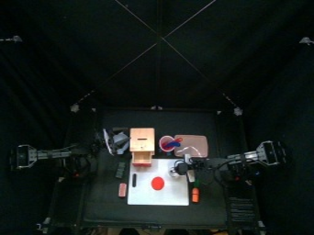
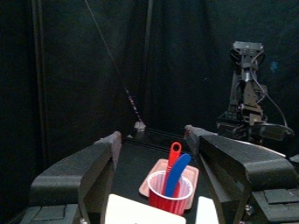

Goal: Get the cutter from the drawer then cut the dough then place the extra dough in the bowl
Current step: Shut the drawer

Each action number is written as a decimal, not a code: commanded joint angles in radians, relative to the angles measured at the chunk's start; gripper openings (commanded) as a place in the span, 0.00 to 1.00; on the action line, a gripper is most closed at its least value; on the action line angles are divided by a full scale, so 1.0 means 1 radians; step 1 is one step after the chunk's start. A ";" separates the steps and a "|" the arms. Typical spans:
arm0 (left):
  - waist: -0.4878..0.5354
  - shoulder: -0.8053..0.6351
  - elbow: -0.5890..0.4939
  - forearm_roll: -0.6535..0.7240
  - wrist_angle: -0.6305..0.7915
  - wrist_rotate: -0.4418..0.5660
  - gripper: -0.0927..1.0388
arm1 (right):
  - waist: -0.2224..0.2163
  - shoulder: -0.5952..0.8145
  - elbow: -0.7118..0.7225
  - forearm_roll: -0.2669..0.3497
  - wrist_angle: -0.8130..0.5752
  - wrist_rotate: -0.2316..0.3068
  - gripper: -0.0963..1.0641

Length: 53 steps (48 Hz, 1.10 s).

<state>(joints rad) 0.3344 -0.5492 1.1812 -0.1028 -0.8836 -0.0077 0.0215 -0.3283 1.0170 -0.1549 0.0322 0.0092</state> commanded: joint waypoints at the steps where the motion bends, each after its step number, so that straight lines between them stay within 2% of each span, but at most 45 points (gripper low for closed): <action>1: 0.005 0.020 -0.032 0.000 -0.008 0.002 0.91 | -0.003 -0.023 -0.002 0.002 -0.011 0.000 0.48; 9: 0.005 0.046 -0.044 -0.002 -0.009 0.002 0.91 | -0.006 -0.021 0.003 0.012 -0.008 0.006 0.52; 13: 0.003 0.064 -0.055 -0.002 -0.009 -0.006 0.91 | -0.017 -0.015 0.003 0.041 0.006 0.008 0.56; 22: -0.003 0.106 -0.074 -0.008 -0.009 -0.006 0.91 | -0.028 -0.006 0.011 0.060 0.017 0.008 0.68; 29: -0.003 0.124 -0.081 -0.012 -0.009 -0.006 0.91 | -0.026 -0.008 0.008 0.066 0.015 0.008 0.74; 37: 0.008 0.129 -0.095 -0.018 -0.009 0.003 0.91 | -0.020 -0.015 -0.032 0.060 0.014 0.008 0.75; 44: 0.077 0.129 -0.112 -0.038 -0.002 -0.006 0.90 | -0.017 -0.006 -0.120 0.071 0.015 0.011 0.75; 49: 0.110 0.133 -0.137 -0.097 0.040 -0.009 0.90 | -0.008 0.034 -0.183 0.107 0.011 0.011 0.74; 53: 0.133 0.140 -0.169 -0.130 0.147 -0.009 0.90 | 0.002 0.087 -0.235 0.153 0.009 0.009 0.74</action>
<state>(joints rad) 0.4464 -0.4157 1.0661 -0.2056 -0.8207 -0.0169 0.0138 -0.2730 0.8514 -0.0383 0.0491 0.0169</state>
